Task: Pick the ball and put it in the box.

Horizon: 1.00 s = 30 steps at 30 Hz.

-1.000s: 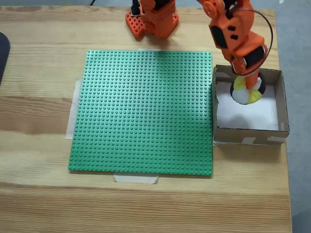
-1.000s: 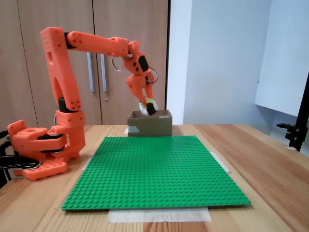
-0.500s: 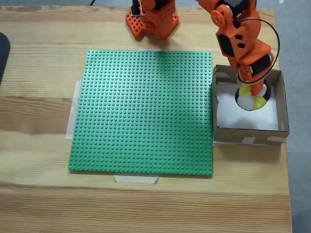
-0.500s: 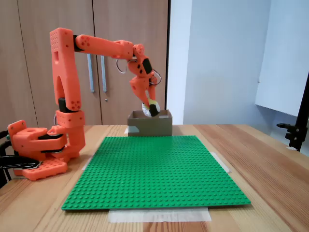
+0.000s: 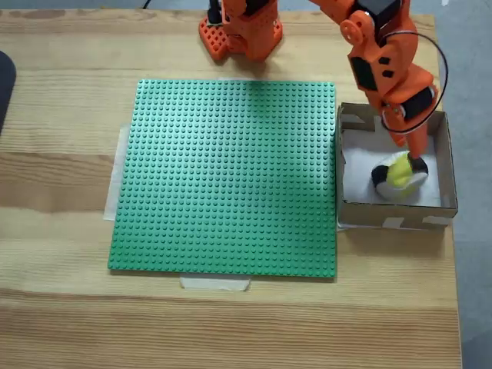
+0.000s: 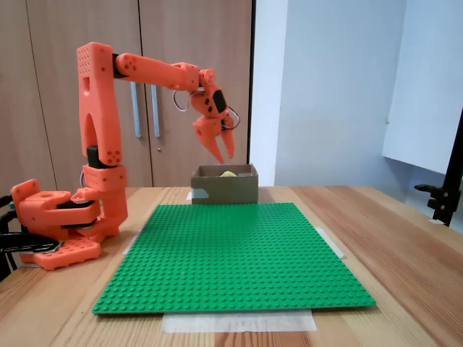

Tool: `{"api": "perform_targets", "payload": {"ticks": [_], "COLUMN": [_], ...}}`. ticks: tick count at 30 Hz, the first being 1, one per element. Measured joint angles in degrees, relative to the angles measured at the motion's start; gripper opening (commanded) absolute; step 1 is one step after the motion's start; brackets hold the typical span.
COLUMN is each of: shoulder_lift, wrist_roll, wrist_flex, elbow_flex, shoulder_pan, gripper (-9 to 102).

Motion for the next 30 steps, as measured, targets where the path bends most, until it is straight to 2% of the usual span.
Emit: {"api": "perform_targets", "payload": {"ticks": [16, 30], "shoulder_lift": [6.8, 20.3], "wrist_roll": [0.4, -2.9], "wrist_flex": [-3.3, -3.5], "elbow_flex": [7.8, 13.7], "shoulder_pan": [-0.2, 2.0], "gripper": [18, 2]}}
